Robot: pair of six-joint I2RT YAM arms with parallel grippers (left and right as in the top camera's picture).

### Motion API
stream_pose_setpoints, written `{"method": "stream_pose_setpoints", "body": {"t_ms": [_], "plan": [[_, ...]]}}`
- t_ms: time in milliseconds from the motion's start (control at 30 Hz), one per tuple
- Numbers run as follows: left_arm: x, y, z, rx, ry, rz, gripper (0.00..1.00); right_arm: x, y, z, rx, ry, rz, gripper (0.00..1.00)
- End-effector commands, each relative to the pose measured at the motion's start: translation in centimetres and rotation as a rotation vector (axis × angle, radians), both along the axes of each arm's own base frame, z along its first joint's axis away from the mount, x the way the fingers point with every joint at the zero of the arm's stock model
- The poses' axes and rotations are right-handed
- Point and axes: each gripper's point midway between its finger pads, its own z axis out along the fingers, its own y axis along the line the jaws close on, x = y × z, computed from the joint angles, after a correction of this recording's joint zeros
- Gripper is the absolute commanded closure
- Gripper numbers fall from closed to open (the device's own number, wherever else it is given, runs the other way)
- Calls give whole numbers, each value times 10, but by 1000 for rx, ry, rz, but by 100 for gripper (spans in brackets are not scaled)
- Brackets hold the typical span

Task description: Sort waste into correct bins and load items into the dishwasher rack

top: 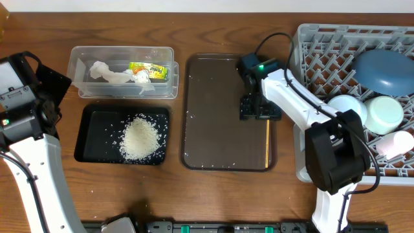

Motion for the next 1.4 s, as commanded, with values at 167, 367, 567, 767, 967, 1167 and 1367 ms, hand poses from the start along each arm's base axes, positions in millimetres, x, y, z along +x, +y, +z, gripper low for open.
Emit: {"method": "stream_pose_setpoints", "body": {"t_ms": [167,367,567,767,967,1167,1367], "plan": [[-1,3,2,4,-3,14,4,-8,-6,-14,-31,15,-6,27],[-1,3,2,4,-3,14,4,-13,-10,-34,-9,22,-36,25],[-1,3,2,4,-3,14,4,-18,-9,-40,-1,30,-34,25],[-1,3,2,4,-3,14,4,-24,-14,-49,-15,35,-57,41],[-1,3,2,4,-3,14,4,-38,-13,-67,15,59,-79,58],[-1,3,2,4,-3,14,4,-38,-8,-65,44,70,-83,90],[-1,3,2,4,-3,14,4,-16,-13,-31,56,67,-68,99]]}}
